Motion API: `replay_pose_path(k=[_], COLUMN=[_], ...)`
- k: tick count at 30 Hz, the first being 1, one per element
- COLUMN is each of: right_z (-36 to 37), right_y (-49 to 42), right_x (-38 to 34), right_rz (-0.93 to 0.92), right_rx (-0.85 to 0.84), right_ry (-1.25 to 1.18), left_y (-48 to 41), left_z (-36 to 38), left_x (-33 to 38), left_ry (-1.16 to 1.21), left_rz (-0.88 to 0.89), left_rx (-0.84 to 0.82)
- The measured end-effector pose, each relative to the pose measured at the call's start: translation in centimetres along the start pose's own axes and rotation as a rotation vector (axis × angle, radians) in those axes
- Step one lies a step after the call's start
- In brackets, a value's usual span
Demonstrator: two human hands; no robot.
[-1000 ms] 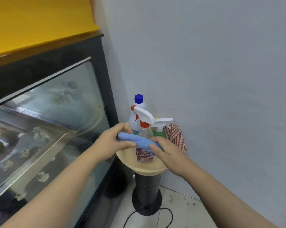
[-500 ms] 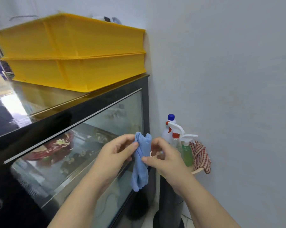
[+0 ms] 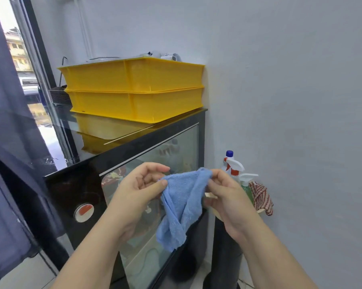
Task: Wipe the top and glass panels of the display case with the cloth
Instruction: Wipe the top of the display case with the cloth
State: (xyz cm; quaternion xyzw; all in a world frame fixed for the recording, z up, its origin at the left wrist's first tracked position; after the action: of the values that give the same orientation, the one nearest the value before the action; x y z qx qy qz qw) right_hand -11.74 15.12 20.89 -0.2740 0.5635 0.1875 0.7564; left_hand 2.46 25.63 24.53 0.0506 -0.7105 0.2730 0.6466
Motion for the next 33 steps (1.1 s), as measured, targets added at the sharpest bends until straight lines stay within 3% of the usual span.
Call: replay_pose_path(k=[4,9,13,16,19,21,24,28,30,33], right_z=[-1.5,-1.1,-2.6,-3.7,-4.0,-3.2,-0.2,4.3,6.2,9.0], right_y=[-0.2,-1.2,-2.7,-4.3,-6.7,-8.5,-10.8,-11.2,-10.9,-11.3], right_x=[0.7,0.0,0.6,-0.8,-4.3,-6.6,-9.5,-13.5,-14.7,-16.0], right_rz=[0.045,-0.005,0.07,0.024,-0.099,-0.162,-0.299,-0.699,-0.772,-0.805], right_rx=[-0.018,-0.291,-0.403,-0.372,-0.302,-0.293,-0.313,-0.077,-0.007,-0.051], right_ry=[0.032,0.471,0.851,0.805,0.522,0.246,0.095,0.283,0.31,0.329], left_y=[-0.8,-2.4,-3.6,-4.1,-3.9,-3.9,-3.7,-2.4,-1.7,-0.4], left_z=[1.7,3.9,3.8,2.6,1.1,-0.6,-3.6,-7.3,-7.8,-8.6], left_x=[1.0,1.9,2.7,3.4,4.4,6.1,9.1,11.3,12.2,13.9], left_ry=[-0.146,-0.289,-0.226,-0.158,-0.448,-0.677,-0.732,-0.597,-0.518,-0.538], left_rz=[0.049,0.103,0.135,0.086,0.055,0.094,0.19,0.272,0.312,0.35], left_rx=[-0.036,-0.149,-0.006,0.031,-0.04,0.06,0.362,0.765,0.858,1.009])
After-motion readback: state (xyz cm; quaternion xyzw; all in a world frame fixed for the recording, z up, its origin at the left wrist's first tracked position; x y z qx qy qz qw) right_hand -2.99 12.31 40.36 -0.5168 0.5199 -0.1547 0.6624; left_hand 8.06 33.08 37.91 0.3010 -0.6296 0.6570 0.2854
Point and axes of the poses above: each hand's wrist, its own y-axis away from the middle knuckle, its own z-axis out of the palm, x = y × z, the point moved 7 cm from there along -y, towards the middle knuckle
